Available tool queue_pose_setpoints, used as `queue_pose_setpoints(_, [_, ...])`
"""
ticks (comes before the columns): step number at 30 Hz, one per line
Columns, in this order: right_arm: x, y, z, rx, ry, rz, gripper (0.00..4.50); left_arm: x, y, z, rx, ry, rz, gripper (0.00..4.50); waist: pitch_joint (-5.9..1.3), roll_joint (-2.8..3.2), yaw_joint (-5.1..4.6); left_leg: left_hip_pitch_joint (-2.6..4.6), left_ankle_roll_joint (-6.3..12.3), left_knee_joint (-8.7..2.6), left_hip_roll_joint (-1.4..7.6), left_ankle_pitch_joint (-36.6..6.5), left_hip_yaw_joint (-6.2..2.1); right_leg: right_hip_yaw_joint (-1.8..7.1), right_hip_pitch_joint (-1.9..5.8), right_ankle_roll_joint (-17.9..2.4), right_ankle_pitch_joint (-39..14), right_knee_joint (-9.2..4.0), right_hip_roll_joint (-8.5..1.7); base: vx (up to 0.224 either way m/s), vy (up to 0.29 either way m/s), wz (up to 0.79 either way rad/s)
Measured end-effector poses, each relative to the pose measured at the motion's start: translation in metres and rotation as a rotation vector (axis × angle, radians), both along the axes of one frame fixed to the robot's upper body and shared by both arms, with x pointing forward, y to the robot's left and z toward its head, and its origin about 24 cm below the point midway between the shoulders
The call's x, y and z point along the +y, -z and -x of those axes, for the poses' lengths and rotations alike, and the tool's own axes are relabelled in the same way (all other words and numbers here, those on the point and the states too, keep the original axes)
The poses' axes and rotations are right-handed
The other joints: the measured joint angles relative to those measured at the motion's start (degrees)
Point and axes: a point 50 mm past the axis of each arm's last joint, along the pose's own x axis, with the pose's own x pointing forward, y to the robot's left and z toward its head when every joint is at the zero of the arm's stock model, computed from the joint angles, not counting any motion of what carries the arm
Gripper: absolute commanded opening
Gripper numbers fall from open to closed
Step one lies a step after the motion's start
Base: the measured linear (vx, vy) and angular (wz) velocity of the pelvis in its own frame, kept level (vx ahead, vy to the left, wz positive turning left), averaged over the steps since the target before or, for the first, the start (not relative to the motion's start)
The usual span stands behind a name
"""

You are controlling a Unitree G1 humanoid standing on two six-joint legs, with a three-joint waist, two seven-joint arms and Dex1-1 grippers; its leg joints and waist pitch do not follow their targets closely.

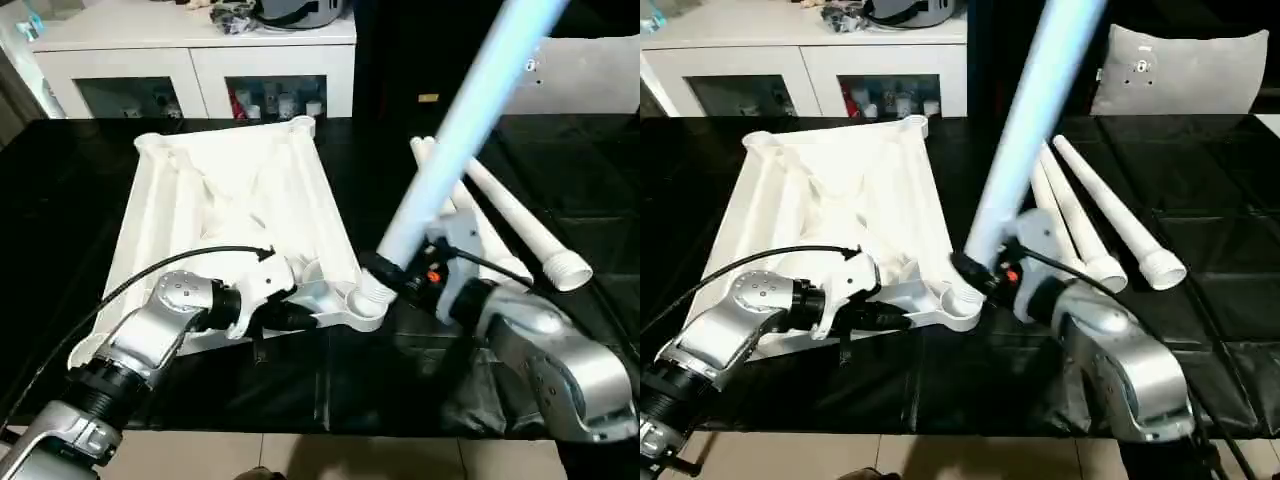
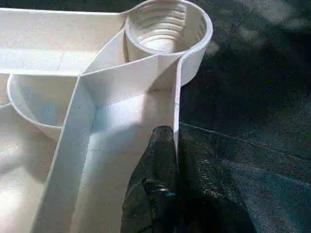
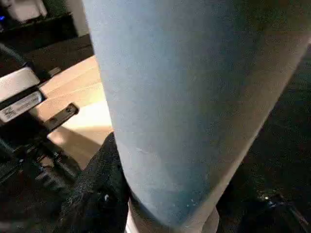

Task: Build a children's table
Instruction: Insert table leg to table base

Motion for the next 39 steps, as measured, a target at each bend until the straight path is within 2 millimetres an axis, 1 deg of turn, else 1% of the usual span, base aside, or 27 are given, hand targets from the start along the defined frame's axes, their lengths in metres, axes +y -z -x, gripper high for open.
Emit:
queue_pose_setpoints(2, [0.004,0.002,-0.002,0.019,-0.030,0.015,1.93,0.000,0.000,0.000,-0.034,0.018,-0.014,0.00,-0.01,-0.02,-0.02,0.00,0.01,0.01,0.00,0.0,0.00,0.00,0.00,0.0,0.0,0.00,0.00,0.000,0.000,0.00])
queue_pose_setpoints(5, [0.007,0.005,-0.003,0.049,-0.069,0.042,1.93,-0.001,0.000,0.000,-0.065,0.036,-0.021,0.00,-0.08,-0.27,0.11,0.00,0.06,0.02,0.01,0.0,0.00,-0.02,0.00,0.0,0.0,0.03,0.00,0.000,0.000,0.00])
queue_pose_setpoints(9, [0.006,0.007,-0.004,0.073,-0.107,0.071,1.93,-0.002,0.001,0.000,-0.064,0.042,-0.015,0.00,-0.11,-0.64,0.16,-0.02,0.07,0.06,0.01,0.0,0.00,-0.01,0.00,0.0,0.0,0.04,0.00,0.000,0.000,0.00])
queue_pose_setpoints(13, [0.005,0.012,-0.003,0.098,-0.144,0.102,1.93,-0.001,0.000,0.001,-0.054,0.057,-0.014,0.00,-0.12,-1.15,0.18,-0.03,0.08,0.05,0.02,0.0,0.00,-0.03,0.00,0.0,0.0,0.04,-0.01,0.000,0.000,0.00])
queue_pose_setpoints(17, [0.005,0.013,-0.006,0.111,-0.148,0.107,1.93,-0.001,0.000,0.002,-0.038,0.084,-0.012,0.00,-0.13,-1.24,0.21,-0.03,0.08,0.09,0.02,0.0,0.00,-0.02,0.00,0.0,0.0,0.05,-0.01,0.000,0.000,0.00])
queue_pose_setpoints(20, [0.005,0.015,-0.007,0.123,-0.157,0.108,1.93,-0.001,0.000,0.004,-0.029,0.098,-0.011,0.00,-0.13,-1.27,0.50,-0.03,0.11,0.11,0.02,0.1,0.00,-0.03,0.01,0.0,0.0,0.07,-0.01,0.000,0.000,0.00])
queue_pose_setpoints(25, [0.005,0.017,-0.009,0.134,-0.174,0.099,1.93,0.000,0.000,0.004,-0.024,0.107,-0.015,0.00,-0.24,-1.44,0.52,-0.02,0.11,0.11,0.03,0.1,0.00,-0.03,0.02,0.0,0.0,0.07,-0.01,0.000,0.000,0.00])
queue_pose_setpoints(32, [0.003,0.018,-0.010,0.142,-0.175,0.094,1.91,-0.002,0.000,0.003,-0.037,0.116,-0.024,0.00,-0.28,-1.50,0.96,0.01,0.11,0.12,0.03,0.1,0.00,-0.03,0.05,-0.1,0.0,0.09,-0.01,0.000,0.000,0.00])
queue_pose_setpoints(36, [0.001,0.021,-0.012,0.161,-0.154,0.054,1.91,-0.002,0.000,0.002,-0.036,0.116,-0.023,0.00,-0.28,-1.48,1.01,0.01,0.11,0.13,0.03,0.1,0.00,-0.03,0.06,-0.1,0.0,0.09,-0.01,0.000,0.000,0.00])
queue_pose_setpoints(39, [-0.002,0.027,-0.011,0.174,-0.123,-0.013,1.91,-0.003,0.001,0.002,-0.035,0.114,-0.020,0.00,-0.30,-1.46,1.12,0.03,0.11,0.14,0.03,0.1,0.00,-0.04,0.08,-0.1,0.1,0.09,-0.01,0.000,0.000,0.00])
